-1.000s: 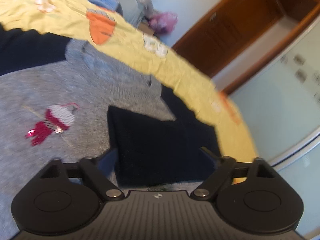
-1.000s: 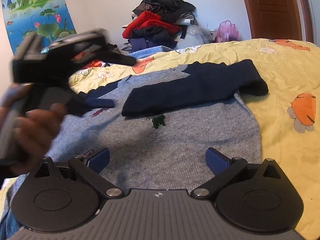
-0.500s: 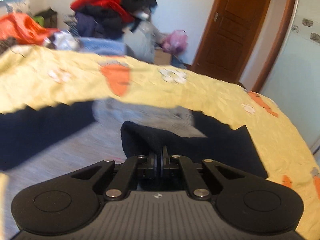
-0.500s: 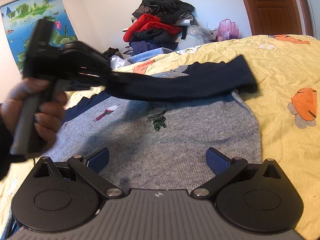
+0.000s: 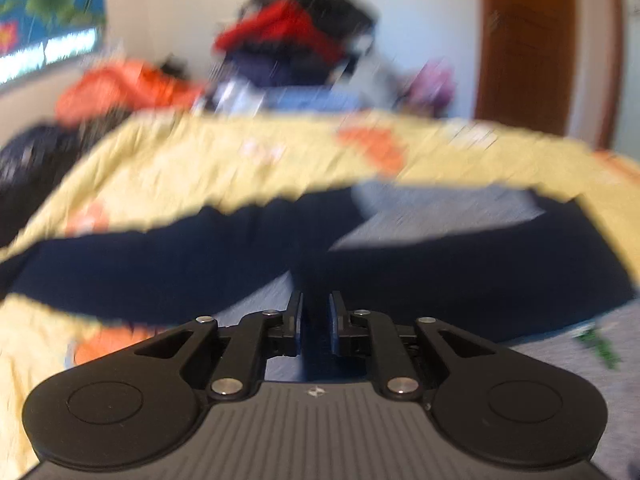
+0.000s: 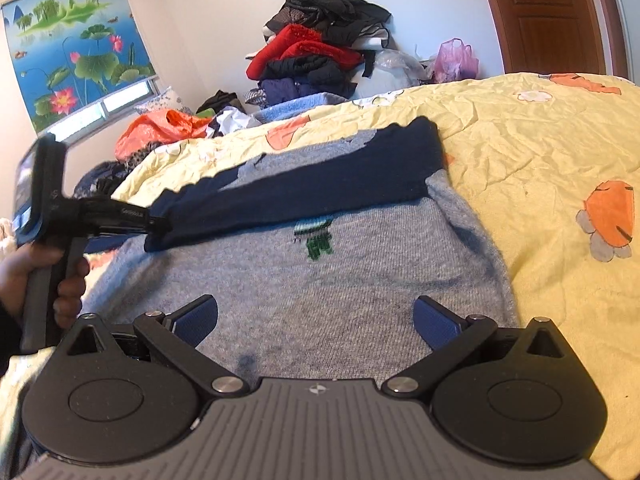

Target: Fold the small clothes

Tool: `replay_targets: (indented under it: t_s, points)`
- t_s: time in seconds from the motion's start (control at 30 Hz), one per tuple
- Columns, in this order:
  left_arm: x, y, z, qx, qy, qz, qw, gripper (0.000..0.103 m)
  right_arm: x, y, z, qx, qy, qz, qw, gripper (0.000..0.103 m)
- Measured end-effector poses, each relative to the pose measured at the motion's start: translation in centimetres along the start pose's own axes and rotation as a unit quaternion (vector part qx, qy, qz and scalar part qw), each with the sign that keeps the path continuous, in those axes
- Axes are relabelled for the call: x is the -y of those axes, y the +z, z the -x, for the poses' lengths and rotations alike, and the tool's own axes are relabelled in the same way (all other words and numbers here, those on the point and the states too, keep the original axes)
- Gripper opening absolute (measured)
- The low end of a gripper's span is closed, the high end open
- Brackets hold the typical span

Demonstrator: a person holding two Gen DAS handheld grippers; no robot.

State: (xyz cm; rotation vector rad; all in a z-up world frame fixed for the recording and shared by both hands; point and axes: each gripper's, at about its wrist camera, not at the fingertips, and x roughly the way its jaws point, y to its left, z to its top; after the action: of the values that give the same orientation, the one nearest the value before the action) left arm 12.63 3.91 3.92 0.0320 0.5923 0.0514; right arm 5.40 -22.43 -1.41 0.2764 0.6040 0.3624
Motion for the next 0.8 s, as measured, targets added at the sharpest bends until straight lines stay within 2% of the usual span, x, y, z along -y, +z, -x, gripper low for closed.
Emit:
replay_targets:
  t_s: [0.07,0.13,0.17,0.27,0.33,0.47,0.53,0.7,0.77,0.8]
  points:
    - [0.7,-0.1,1.2,0.043,-0.036,-0.007,0.9984,0.014,0.2,1.5,0.6,0.029,0.002,-0.003,1.0,0.101]
    - [1.4,0.1,0.2,0.031,-0.073,-0.019,0.9967,0.026,0.4,4.5,0.3,0.061,-0.008,-0.009,0.998,0.102]
    - [1.6,0.1,-0.9,0.013,-0.079,-0.015,0.9966,0.027,0.4,6.2,-0.6,0.067,-0.016,-0.01,0.998,0.102]
    - [1.3,-0.2,-4.6,-0.059,-0.073,0.035,0.9949,0.027,0.6,10.3,-5.7,0.034,-0.053,0.014,0.998,0.102]
    - [0.1,-0.6,-5.2,-0.053,-0.084,0.075,0.9922,0.027,0.6,11.5,-9.4,0.001,-0.069,0.03,0.997,0.102]
    - [-1.2,-1.6,-5.2,-0.036,-0.102,0.077,0.9912,0.027,1.0,10.3,-14.6,-0.078,-0.095,0.071,0.99,0.103]
    - [-1.5,-1.7,-5.3,-0.034,-0.106,0.081,0.9904,0.027,0.5,8.4,-14.8,-0.056,-0.109,0.134,0.983,0.103]
    - [-0.1,-0.8,-4.2,-0.028,-0.085,0.052,0.9947,0.029,0.5,8.3,-14.5,-0.053,-0.104,0.125,0.985,0.103]
    - [-1.5,-1.1,-2.1,-0.005,-0.068,0.048,0.9965,0.041,0.4,8.3,-14.6,-0.053,-0.105,0.127,0.985,0.103]
    - [-2.9,-1.4,-1.0,0.015,-0.061,0.054,0.9966,0.06,0.4,8.3,-14.5,-0.052,-0.106,0.126,0.985,0.103]
